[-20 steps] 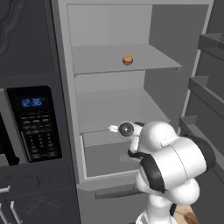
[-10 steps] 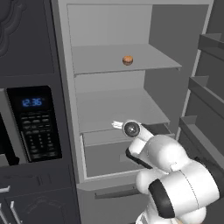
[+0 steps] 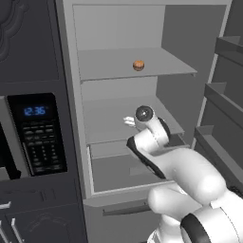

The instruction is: Pick up both tangerines from the fridge and place them inside the tupperware on the counter.

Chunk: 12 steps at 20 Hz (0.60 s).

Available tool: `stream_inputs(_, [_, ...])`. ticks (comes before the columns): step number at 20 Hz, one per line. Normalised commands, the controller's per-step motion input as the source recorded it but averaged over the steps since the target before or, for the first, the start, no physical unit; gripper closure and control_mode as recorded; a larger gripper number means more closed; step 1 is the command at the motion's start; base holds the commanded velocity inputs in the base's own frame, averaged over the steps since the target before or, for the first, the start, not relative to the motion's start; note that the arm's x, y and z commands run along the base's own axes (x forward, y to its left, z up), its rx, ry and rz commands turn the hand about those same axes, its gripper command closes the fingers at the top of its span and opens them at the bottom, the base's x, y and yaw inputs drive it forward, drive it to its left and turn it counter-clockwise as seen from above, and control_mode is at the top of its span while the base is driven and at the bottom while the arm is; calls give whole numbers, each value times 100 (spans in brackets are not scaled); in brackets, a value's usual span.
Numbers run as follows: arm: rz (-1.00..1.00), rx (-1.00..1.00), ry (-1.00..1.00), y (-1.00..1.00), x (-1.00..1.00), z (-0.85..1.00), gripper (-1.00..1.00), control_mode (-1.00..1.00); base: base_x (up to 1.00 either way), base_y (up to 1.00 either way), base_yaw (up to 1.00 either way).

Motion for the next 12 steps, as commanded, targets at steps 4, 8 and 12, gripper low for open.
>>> stream_inputs(4, [-20,0,3,0,-46,5,100,-100,0,0,0])
stream_inputs(8, [-17,0,-5,0,-72,22,100,-100,0,0,0])
stream_inputs(12, [-8,0,-3,0,-86,36,100,-100,0,0,0])
